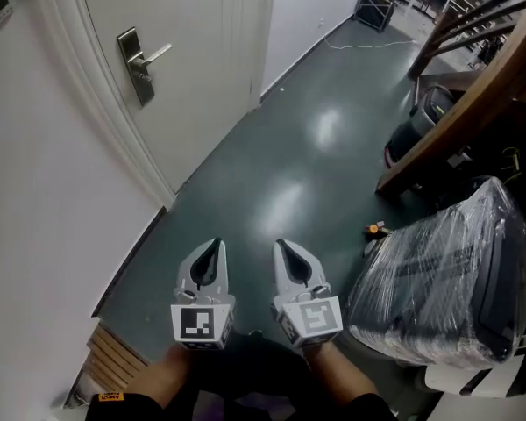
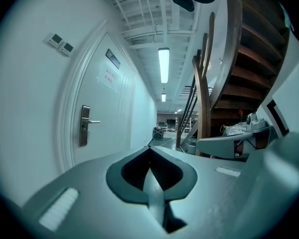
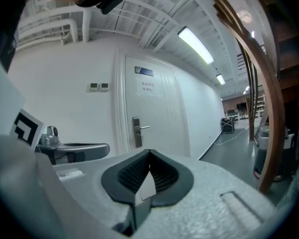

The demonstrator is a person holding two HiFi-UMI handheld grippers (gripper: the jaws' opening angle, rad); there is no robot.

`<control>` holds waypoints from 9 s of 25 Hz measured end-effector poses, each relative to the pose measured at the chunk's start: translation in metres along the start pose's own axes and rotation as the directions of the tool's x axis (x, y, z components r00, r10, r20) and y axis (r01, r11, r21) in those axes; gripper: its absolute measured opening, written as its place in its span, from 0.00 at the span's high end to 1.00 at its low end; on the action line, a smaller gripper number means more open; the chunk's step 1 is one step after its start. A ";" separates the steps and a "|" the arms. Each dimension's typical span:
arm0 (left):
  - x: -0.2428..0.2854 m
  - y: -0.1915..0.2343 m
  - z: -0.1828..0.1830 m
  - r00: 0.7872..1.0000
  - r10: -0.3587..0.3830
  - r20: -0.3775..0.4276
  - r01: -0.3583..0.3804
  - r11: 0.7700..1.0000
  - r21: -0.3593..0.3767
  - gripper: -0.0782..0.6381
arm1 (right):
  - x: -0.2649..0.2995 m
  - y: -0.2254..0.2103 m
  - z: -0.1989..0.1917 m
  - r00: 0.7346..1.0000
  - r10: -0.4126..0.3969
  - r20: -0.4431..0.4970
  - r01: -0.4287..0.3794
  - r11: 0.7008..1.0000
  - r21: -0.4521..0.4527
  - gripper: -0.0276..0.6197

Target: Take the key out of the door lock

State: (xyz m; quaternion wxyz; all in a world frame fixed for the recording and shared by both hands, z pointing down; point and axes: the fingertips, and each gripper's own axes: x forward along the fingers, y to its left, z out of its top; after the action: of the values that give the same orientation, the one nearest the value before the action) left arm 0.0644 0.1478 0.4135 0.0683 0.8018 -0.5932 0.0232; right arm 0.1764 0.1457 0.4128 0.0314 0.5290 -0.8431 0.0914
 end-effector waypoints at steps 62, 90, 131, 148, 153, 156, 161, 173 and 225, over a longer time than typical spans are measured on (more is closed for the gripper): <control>0.319 0.396 0.062 0.689 0.724 0.035 -0.722 0.690 -0.051 0.87 | 0.608 0.087 0.057 0.654 0.734 -0.185 -0.752 0.657 -0.054 0.97; 0.311 0.450 0.020 0.678 0.732 -0.071 -0.734 0.679 -0.003 0.87 | 0.672 0.153 -0.010 0.414 0.884 -0.218 -0.551 0.434 0.713 0.80; 0.312 0.444 0.017 0.700 0.710 -0.074 -0.713 0.700 -0.026 0.87 | 0.658 0.139 -0.020 0.434 0.898 -0.066 -0.308 0.217 0.926 0.94; 0.312 0.412 0.016 0.736 0.673 -0.077 -0.677 0.731 -0.084 0.87 | 0.589 0.099 0.014 0.457 0.889 -0.013 -0.373 0.205 0.905 0.94; 0.312 0.395 0.021 0.734 0.674 -0.081 -0.679 0.727 -0.101 0.87 | 0.571 0.085 0.029 0.457 0.889 -0.019 -0.434 0.241 0.868 0.94; 0.317 0.384 0.022 0.732 0.676 -0.085 -0.681 0.724 -0.105 0.87 | 0.566 0.073 0.031 0.460 0.887 -0.027 -0.449 0.259 0.855 0.94; 0.324 0.360 0.030 0.730 0.679 -0.072 -0.683 0.725 -0.087 0.87 | 0.557 0.052 0.035 0.466 0.884 -0.024 -0.450 0.261 0.854 0.94; 0.322 0.341 0.032 0.763 0.644 -0.052 -0.646 0.758 -0.083 0.87 | 0.541 0.036 0.029 0.512 0.858 -0.045 -0.460 0.318 0.829 0.94; 0.123 0.016 0.019 0.875 0.484 0.022 -0.480 0.873 -0.088 0.87 | 0.168 -0.059 0.023 0.678 0.733 -0.054 -0.532 0.540 0.652 0.94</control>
State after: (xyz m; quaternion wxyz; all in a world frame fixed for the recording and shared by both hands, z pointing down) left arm 0.0845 0.0241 0.4104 0.0795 0.6256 -0.7761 -0.0014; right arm 0.1566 -0.0327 0.4228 -0.0325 0.1417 -0.8877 0.4369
